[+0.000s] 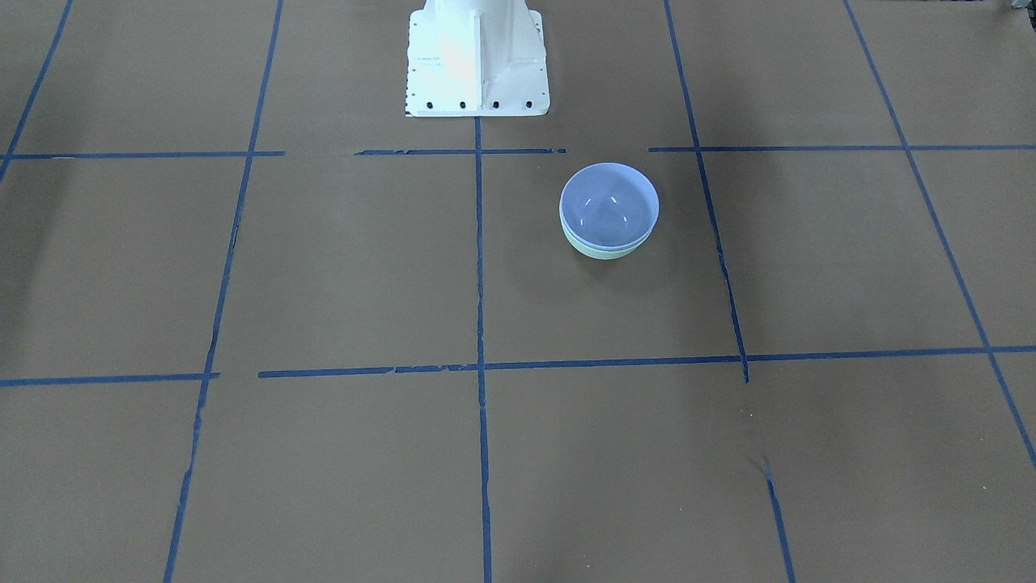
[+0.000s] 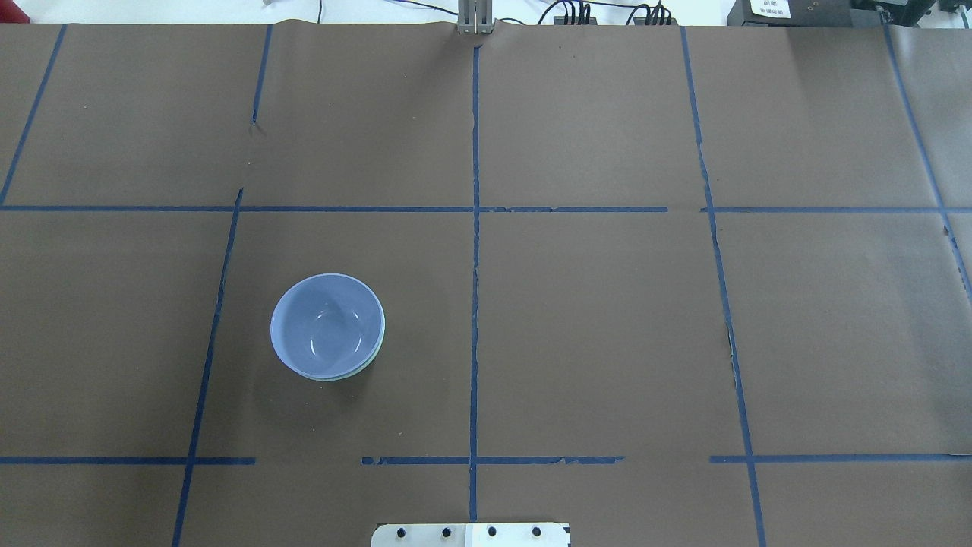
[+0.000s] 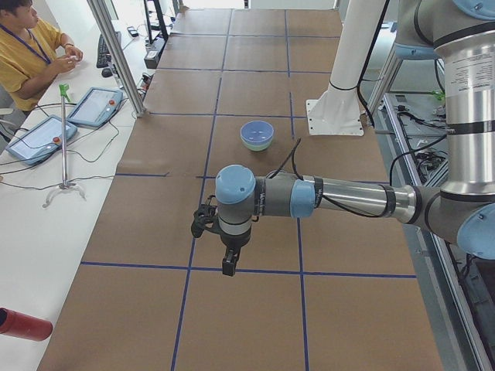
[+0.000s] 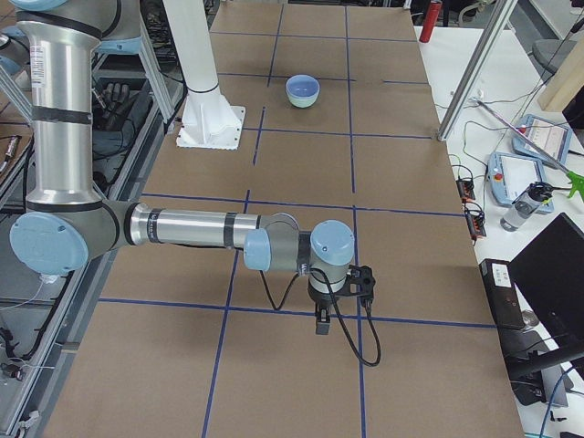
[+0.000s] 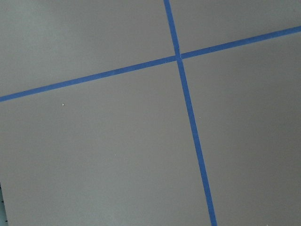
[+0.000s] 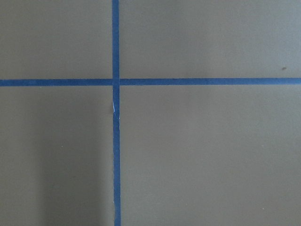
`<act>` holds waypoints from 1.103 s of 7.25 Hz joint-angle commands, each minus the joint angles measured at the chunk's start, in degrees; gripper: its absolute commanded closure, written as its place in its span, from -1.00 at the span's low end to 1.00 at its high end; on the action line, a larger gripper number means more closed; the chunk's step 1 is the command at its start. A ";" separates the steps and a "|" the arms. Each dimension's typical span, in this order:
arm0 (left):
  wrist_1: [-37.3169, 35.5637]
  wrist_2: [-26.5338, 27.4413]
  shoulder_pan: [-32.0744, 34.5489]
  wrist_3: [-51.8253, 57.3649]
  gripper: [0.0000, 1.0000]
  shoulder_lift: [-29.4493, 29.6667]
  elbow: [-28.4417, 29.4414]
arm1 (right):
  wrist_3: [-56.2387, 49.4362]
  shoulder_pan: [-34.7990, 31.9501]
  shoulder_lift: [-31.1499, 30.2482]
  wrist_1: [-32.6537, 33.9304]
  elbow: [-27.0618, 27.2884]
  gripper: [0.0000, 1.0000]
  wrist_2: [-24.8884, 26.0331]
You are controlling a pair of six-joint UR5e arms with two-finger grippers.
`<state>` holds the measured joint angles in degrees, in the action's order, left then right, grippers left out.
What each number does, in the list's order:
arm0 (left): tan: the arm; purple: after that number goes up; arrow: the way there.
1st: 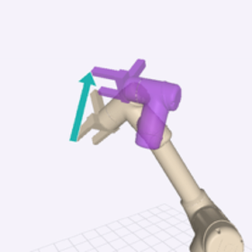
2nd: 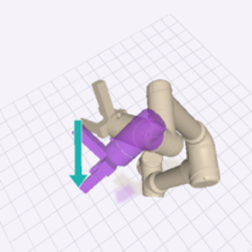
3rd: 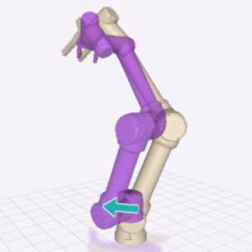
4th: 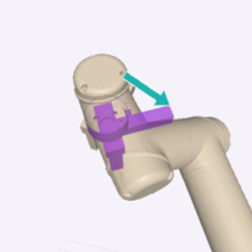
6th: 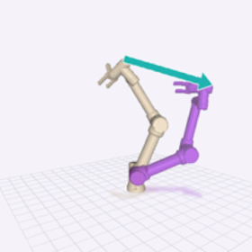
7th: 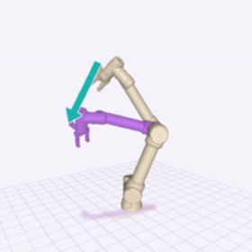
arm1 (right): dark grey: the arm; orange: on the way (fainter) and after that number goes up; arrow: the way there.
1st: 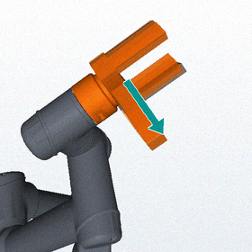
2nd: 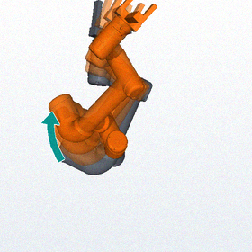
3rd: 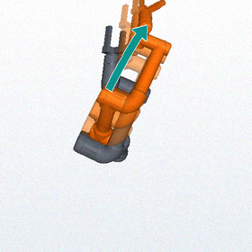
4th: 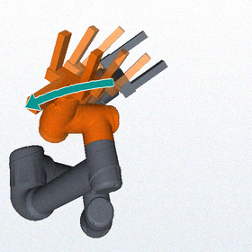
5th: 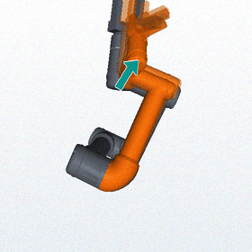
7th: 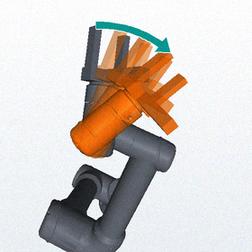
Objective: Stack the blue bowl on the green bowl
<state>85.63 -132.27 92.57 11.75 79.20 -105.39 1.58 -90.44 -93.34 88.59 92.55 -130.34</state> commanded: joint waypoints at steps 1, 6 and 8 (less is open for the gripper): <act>0.67 -2.29 0.06 0.11 -1.00 -1.24 0.26 | 0.00 0.00 0.00 0.00 0.00 -1.00 0.00; 2.44 -2.12 0.15 0.12 -1.00 -1.15 0.27 | 0.00 0.00 0.00 0.09 0.00 -1.00 -0.09; 2.44 -2.20 0.15 0.12 -1.00 -1.06 0.27 | 0.00 0.00 0.00 0.00 0.00 -1.00 0.00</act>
